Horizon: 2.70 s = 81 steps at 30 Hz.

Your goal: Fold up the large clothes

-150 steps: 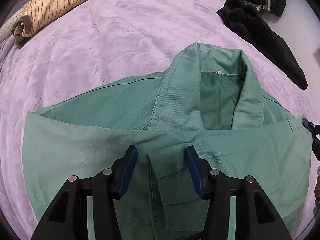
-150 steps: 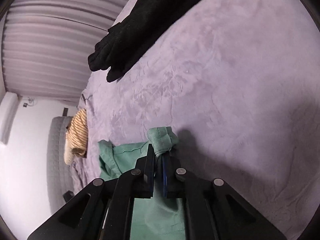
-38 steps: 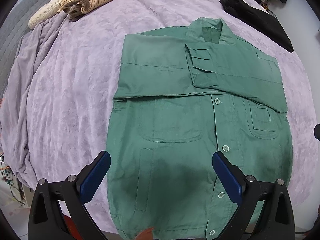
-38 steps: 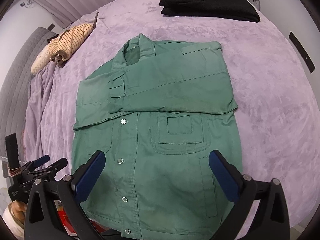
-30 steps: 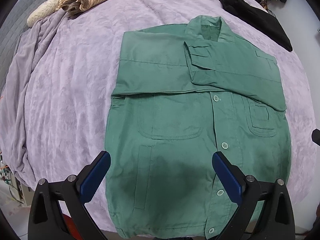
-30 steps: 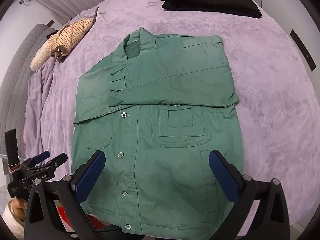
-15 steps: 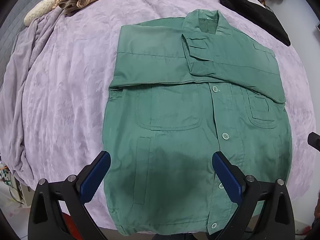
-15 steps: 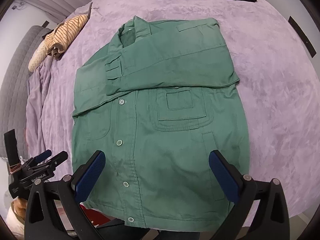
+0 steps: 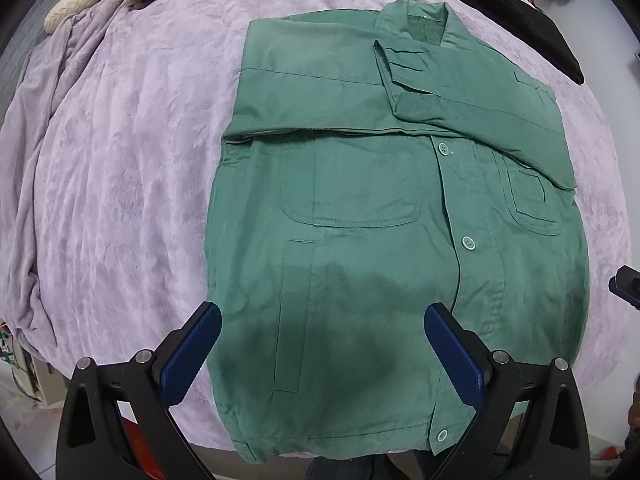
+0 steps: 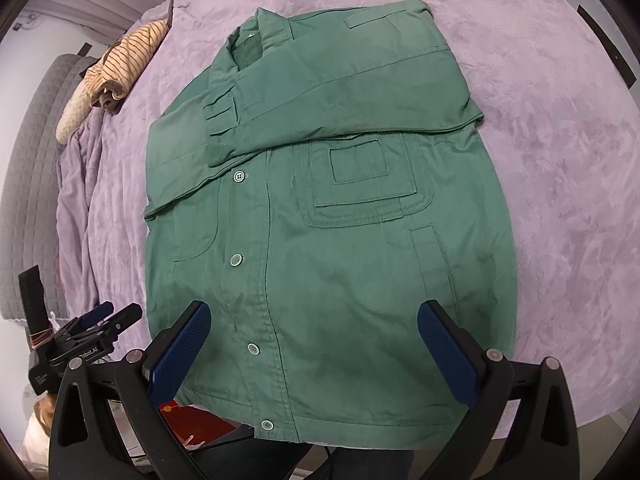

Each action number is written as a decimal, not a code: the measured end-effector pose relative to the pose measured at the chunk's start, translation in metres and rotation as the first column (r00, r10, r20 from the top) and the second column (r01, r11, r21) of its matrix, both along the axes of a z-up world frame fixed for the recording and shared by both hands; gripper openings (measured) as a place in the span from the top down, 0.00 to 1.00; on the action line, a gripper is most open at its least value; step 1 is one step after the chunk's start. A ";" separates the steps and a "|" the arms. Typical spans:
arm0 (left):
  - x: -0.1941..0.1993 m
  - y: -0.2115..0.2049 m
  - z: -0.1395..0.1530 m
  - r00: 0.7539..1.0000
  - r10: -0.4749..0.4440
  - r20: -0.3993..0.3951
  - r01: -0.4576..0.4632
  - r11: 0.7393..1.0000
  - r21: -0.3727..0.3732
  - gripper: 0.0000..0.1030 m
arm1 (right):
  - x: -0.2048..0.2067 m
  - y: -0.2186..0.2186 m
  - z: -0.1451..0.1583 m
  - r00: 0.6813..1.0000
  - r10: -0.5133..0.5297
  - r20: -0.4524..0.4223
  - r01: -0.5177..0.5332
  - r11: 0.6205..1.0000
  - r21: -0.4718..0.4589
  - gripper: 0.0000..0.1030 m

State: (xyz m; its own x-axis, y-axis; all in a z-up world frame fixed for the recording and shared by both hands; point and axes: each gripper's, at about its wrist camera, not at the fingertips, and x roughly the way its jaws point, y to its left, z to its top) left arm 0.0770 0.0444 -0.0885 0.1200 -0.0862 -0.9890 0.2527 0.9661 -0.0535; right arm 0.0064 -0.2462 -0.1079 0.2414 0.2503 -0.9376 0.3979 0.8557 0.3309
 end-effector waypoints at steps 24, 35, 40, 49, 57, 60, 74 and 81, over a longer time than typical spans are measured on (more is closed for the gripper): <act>-0.047 0.107 -0.110 0.944 0.084 -0.320 -0.097 0.995 -0.026 0.01 | -0.107 -0.071 -0.070 0.958 -0.215 -0.189 0.239 0.964 0.115 0.11; -0.051 0.100 -0.130 0.922 0.077 -0.381 -0.115 0.991 -0.076 0.01 | -0.153 -0.083 -0.120 0.920 -0.218 -0.325 0.288 0.940 0.185 0.11; -0.059 0.093 -0.132 0.915 0.067 -0.397 -0.114 0.989 -0.095 0.01 | -0.133 -0.068 -0.110 0.958 -0.151 -0.244 0.229 0.914 0.335 0.11; -0.080 0.079 -0.134 0.913 0.022 -0.408 -0.076 0.990 -0.118 0.01 | -0.115 -0.055 -0.113 0.960 -0.088 -0.265 0.192 0.897 0.398 0.11; -0.088 0.064 -0.135 0.929 0.020 -0.370 -0.058 0.994 -0.091 0.38 | -0.123 -0.058 -0.116 0.935 -0.078 -0.346 0.197 0.925 0.324 0.90; -0.083 0.067 -0.126 0.926 -0.003 -0.377 -0.058 0.987 -0.152 0.77 | -0.124 -0.060 -0.107 0.955 -0.076 -0.288 0.180 0.918 0.354 0.90; 0.035 0.085 -0.014 0.966 0.148 -0.213 -0.248 0.766 -0.593 0.89 | -0.045 -0.099 -0.011 0.937 -0.315 0.149 0.141 0.735 0.663 0.91; 0.149 0.069 0.021 0.970 0.236 -0.057 -0.218 0.745 -0.630 0.89 | 0.058 -0.130 0.014 0.899 -0.351 0.262 0.103 0.751 0.652 0.91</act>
State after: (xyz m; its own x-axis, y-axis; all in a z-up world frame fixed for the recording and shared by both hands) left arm 0.2257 0.1137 -0.0675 0.2399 -0.6527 -0.7186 0.0399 0.7462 -0.6645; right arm 0.0645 -0.3761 -0.0938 0.6425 0.6274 -0.4400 0.3049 0.3176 0.8979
